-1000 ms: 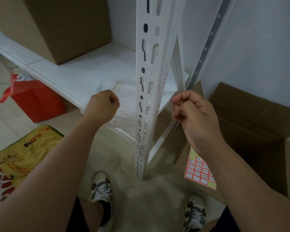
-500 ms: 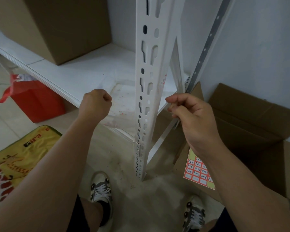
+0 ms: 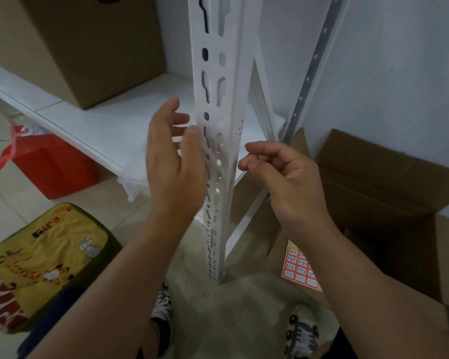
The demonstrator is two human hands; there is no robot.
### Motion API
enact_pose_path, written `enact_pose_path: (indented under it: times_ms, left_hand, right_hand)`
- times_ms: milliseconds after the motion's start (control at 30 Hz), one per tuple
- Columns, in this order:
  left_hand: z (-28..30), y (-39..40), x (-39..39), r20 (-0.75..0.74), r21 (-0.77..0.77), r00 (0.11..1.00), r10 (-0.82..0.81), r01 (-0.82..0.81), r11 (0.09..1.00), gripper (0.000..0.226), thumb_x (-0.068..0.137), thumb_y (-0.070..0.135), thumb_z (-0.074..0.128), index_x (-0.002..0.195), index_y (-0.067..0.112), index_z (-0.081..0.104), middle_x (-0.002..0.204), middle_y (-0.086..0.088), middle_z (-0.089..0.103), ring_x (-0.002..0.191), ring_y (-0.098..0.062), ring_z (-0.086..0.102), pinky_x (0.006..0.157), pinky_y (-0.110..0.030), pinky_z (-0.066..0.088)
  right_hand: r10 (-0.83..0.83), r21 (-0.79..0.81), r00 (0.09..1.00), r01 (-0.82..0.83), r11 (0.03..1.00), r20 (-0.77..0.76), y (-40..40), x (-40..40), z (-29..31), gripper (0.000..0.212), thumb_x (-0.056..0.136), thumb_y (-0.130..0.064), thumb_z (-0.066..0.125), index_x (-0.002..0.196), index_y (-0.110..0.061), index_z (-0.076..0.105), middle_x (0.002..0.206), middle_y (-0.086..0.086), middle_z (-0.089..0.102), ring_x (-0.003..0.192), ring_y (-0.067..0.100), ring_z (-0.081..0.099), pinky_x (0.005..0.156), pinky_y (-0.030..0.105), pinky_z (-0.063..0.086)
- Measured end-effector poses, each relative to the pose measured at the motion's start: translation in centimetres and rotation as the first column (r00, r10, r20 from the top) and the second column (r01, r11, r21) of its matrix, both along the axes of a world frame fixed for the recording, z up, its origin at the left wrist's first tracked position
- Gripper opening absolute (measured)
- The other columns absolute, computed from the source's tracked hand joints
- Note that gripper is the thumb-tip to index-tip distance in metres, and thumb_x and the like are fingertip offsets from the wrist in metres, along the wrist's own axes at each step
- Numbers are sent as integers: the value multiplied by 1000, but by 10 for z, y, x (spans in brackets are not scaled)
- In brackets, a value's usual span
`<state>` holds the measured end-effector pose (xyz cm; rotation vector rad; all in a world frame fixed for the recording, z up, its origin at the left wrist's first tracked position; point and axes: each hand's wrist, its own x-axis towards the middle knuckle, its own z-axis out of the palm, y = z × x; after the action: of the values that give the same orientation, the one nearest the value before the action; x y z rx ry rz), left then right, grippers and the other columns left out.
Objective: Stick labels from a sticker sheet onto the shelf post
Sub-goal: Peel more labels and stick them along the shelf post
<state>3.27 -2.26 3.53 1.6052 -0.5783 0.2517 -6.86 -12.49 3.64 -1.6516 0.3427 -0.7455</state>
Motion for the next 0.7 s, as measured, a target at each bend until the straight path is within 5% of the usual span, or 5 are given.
enact_pose_path:
  times_ms: [100, 267, 433, 700]
  left_hand:
    - [-3, -7, -14, 75, 39, 994, -78, 75, 996, 70, 88, 43, 41, 150, 14, 26, 136, -2, 47, 120, -12, 52, 93, -23, 50]
    - [-2, -20, -20, 164, 32, 983, -77, 73, 997, 82, 89, 27, 55, 154, 7, 10, 141, 21, 26, 136, 2, 33, 110, -18, 36]
    - [-3, -29, -24, 175, -13, 982, -75, 78, 997, 84, 89, 11, 61, 153, 1, 8, 127, 32, 24, 120, 25, 30, 93, 0, 34]
    - [-5, -41, -24, 167, -78, 986, 8, 5, 997, 76, 93, 16, 56, 152, 1, 10, 138, 13, 24, 120, 20, 33, 94, -2, 34]
  right_hand:
    - [6, -7, 999, -6, 1000, 32, 2, 0, 2, 22, 94, 1, 55, 103, -16, 64, 77, -7, 72, 81, 6, 69, 75, 14, 52]
    - [-19, -37, 997, 22, 999, 75, 2, 1, 6, 25, 94, 2, 53, 99, -21, 60, 74, -14, 70, 80, 3, 68, 76, 14, 52]
    - [-73, -50, 993, 78, 996, 95, -1, 0, 5, 23, 95, 2, 52, 102, -19, 59, 77, -18, 70, 84, 3, 68, 77, 16, 54]
    - [-106, -29, 991, 108, 994, 79, -3, 3, 4, 23, 100, -6, 45, 105, -16, 65, 91, -11, 69, 89, 7, 68, 73, 20, 55]
